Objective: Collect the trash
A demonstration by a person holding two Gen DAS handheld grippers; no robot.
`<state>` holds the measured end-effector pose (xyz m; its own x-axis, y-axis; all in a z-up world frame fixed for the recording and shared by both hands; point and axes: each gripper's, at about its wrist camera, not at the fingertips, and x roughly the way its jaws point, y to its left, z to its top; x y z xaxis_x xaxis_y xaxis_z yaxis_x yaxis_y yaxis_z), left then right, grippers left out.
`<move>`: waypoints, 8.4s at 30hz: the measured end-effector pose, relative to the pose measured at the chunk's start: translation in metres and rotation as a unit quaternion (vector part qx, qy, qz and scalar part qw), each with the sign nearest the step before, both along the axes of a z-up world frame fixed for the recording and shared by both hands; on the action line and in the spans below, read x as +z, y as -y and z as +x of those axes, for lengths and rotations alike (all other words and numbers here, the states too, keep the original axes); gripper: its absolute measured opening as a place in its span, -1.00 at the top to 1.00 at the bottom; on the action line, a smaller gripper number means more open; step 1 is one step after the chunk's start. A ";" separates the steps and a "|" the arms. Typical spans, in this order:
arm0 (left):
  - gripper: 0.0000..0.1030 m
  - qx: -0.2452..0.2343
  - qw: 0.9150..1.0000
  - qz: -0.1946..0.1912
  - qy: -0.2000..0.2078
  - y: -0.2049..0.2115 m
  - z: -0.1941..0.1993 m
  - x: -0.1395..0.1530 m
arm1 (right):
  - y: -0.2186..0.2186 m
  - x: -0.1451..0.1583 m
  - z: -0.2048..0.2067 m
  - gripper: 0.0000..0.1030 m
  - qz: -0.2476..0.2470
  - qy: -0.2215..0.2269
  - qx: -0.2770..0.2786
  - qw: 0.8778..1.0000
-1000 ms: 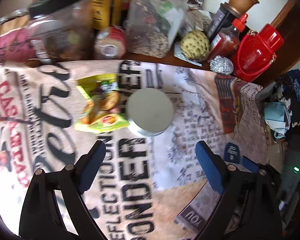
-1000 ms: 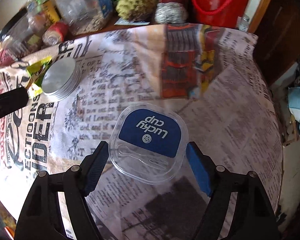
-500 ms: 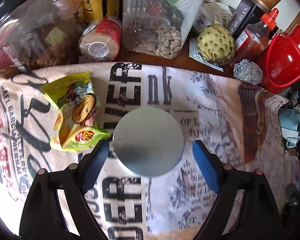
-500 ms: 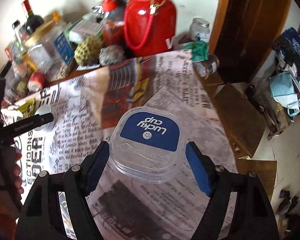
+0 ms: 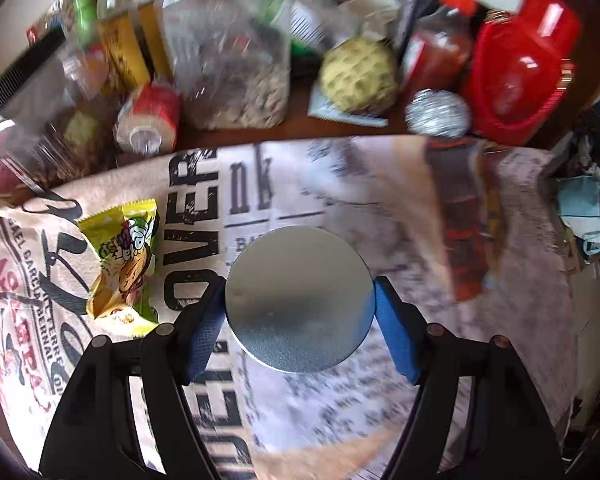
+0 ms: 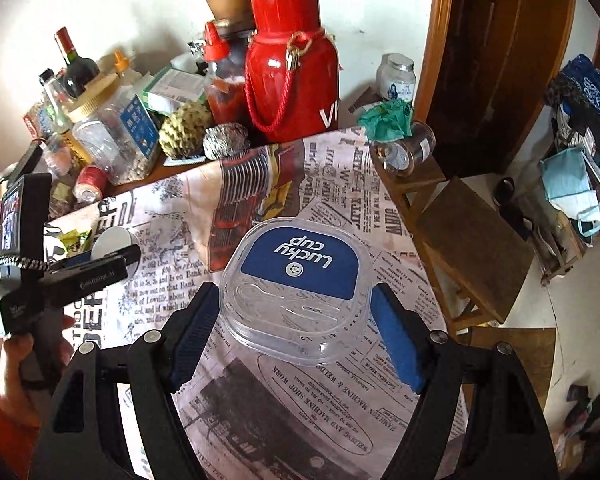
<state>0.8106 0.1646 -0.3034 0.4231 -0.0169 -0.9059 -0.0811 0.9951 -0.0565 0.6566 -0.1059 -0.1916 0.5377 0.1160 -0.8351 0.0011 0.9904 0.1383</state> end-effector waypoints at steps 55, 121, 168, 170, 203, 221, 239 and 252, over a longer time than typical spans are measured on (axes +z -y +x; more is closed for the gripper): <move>-0.39 0.036 0.959 0.000 0.280 0.036 -0.528 0.243 | 0.009 0.125 -0.384 -0.45 0.031 0.211 0.082 0.974; -0.39 0.120 0.989 -0.085 -0.023 0.078 -0.460 -0.260 | -0.006 -0.300 -0.290 -0.48 0.003 -0.074 0.188 0.979; -0.46 0.032 0.981 -0.004 0.191 0.069 -0.542 0.185 | 0.008 0.075 -0.398 -0.48 0.017 0.142 0.135 0.980; -0.52 0.029 0.978 -0.004 0.208 0.065 -0.552 0.204 | 0.006 0.092 -0.406 -0.48 0.017 0.157 0.131 0.979; -0.97 0.085 0.954 0.029 0.285 0.057 -0.379 0.268 | 0.048 0.160 -0.256 -0.90 0.015 0.266 0.109 0.958; -0.97 0.146 0.968 0.005 0.206 0.006 -0.213 0.212 | 0.031 0.125 -0.084 -0.90 0.034 0.167 0.129 0.977; -0.97 0.101 0.995 -0.013 0.023 -0.130 -0.034 0.053 | -0.051 0.008 0.122 -0.89 0.061 0.021 0.017 0.998; -0.97 0.075 0.996 0.028 -0.037 -0.127 -0.002 -0.029 | -0.078 -0.064 0.185 -0.42 0.009 -0.028 -0.007 1.000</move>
<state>0.8089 0.2912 -0.3321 0.3489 0.0938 -0.9324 -0.2311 0.9729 0.0114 0.8413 -0.0280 -0.2559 0.4920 0.1240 -0.8617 0.0227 0.9876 0.1551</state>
